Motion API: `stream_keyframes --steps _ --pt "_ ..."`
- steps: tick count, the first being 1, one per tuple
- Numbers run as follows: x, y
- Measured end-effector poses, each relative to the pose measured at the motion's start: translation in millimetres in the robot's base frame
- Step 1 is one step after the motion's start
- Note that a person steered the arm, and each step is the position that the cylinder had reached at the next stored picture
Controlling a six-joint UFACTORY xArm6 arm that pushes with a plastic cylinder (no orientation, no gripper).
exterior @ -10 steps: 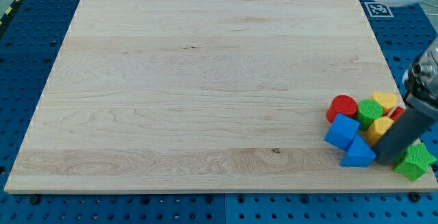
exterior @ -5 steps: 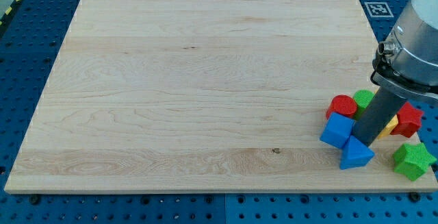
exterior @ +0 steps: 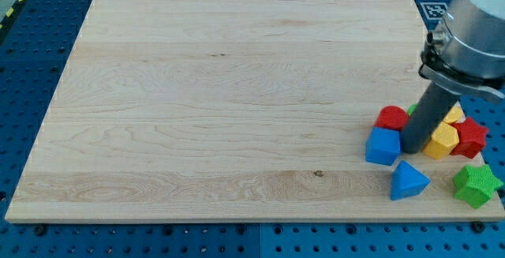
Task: Move the red circle away from the group of blocks
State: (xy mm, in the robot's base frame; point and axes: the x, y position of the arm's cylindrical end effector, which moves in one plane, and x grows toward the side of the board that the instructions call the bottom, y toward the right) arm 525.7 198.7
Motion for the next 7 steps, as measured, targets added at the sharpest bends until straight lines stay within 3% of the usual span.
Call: stream_keyframes --steps 2,4,6,7 --pt "-18.2 -14.1" --pt "-50.8 -81.9" --pt "-33.0 -171.3" --pt "-75.6 -163.9"
